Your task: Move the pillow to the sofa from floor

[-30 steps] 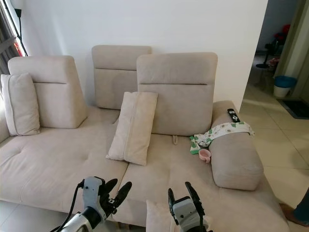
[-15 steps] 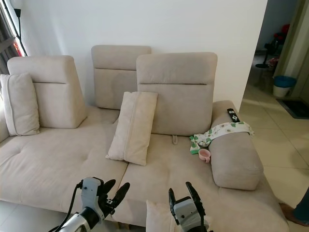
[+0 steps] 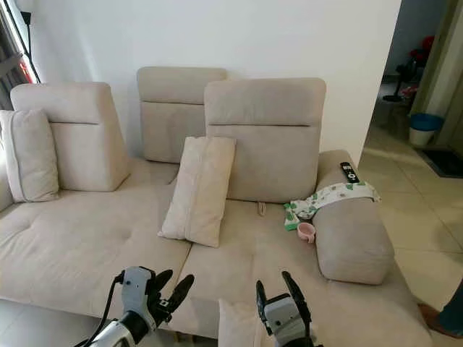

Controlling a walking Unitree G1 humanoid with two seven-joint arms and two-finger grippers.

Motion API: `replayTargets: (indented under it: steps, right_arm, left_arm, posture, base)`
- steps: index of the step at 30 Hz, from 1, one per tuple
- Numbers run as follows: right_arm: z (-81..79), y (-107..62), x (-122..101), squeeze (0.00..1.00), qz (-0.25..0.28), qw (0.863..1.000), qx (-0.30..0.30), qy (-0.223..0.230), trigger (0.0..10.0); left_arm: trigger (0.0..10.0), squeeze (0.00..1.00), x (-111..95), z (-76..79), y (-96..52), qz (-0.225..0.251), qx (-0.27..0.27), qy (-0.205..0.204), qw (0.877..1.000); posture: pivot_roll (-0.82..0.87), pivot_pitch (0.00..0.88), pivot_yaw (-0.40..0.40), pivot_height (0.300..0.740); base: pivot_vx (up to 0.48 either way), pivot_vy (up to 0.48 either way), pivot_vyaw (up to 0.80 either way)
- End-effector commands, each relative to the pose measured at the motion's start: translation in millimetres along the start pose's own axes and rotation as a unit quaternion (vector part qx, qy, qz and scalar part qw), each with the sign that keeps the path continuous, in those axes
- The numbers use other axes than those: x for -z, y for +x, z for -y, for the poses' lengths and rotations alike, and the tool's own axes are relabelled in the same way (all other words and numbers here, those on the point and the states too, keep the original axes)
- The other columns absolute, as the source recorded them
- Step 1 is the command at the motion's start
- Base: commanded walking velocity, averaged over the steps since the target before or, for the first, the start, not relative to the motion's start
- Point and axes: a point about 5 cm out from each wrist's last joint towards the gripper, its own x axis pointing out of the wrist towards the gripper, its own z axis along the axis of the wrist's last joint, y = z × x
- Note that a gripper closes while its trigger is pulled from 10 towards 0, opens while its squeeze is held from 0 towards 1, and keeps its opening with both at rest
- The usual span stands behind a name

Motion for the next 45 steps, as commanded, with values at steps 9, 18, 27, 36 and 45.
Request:
replayTargets:
  steps: [9,18,27,36,45]
  right_arm:
    - [-2.9,1.1,0.8,0.00,0.000,1.000,-0.004,0.005,10.0]
    - [-2.9,0.3,0.7,0.00,-0.001,1.000,-0.001,0.009,10.0]
    - [-3.2,0.3,0.6,0.00,0.000,1.000,0.000,0.010,10.0]
    - [-4.1,1.2,0.2,0.00,0.000,1.000,0.002,0.011,10.0]
    - [-5.3,1.4,-0.3,0.00,0.000,1.000,0.004,0.012,10.0]
  left_arm:
    - [10.0,0.00,4.3,-1.9,-2.2,-0.007,-0.005,0.008,1.000]
    - [10.0,0.00,4.9,-1.2,-2.3,-0.009,-0.002,0.012,1.000]
    - [10.0,0.00,5.4,-0.9,-2.4,-0.010,-0.001,0.013,1.000]
    - [10.0,0.00,4.5,-1.1,-2.8,-0.007,0.002,-0.002,1.000]
    - [10.0,0.00,4.2,-0.3,-2.3,-0.009,0.006,0.007,1.000]
  posture:
    - [0.08,0.000,0.075,0.740]
    - [0.08,0.000,0.076,0.740]
    - [0.08,0.000,0.078,0.740]
    - [0.08,0.000,0.081,0.740]
    - [0.08,0.000,0.085,0.740]
  base:
    - [0.000,0.000,0.00]
    - [0.000,0.000,0.00]
    - [0.000,0.000,0.00]
    - [0.000,0.000,0.00]
    - [0.000,0.000,0.00]
